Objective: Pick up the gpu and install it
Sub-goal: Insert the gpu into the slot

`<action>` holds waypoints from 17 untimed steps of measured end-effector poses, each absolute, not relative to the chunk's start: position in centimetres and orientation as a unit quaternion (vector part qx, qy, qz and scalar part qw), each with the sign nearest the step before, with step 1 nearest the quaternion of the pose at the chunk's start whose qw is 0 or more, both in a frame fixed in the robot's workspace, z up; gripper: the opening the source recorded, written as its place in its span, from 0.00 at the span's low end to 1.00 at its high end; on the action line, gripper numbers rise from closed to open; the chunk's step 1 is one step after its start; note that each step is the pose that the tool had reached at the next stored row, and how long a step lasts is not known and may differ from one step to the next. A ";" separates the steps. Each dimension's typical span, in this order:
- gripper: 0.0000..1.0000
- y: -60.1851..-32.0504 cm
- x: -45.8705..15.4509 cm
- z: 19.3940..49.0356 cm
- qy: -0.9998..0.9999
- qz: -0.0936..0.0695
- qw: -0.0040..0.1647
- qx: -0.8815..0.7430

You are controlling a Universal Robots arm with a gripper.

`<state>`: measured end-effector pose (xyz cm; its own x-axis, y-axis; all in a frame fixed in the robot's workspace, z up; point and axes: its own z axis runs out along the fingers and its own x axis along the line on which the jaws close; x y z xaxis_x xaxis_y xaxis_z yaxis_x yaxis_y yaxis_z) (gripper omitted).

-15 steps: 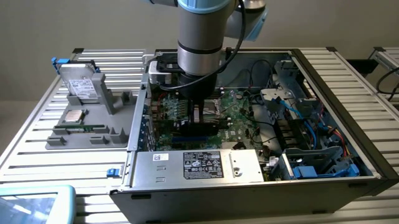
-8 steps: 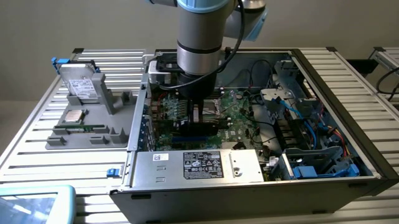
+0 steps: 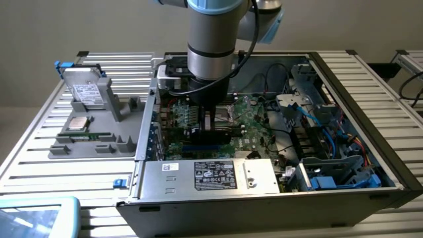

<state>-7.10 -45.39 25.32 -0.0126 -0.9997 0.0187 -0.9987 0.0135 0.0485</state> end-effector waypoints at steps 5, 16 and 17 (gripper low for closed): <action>0.27 -45.4 -7.1 25.3 -0.711 -0.011 0.024 0.702; 0.27 -45.4 -7.1 25.2 -0.712 -0.007 0.027 0.702; 0.27 -45.4 -7.1 25.2 -0.712 -0.007 0.027 0.702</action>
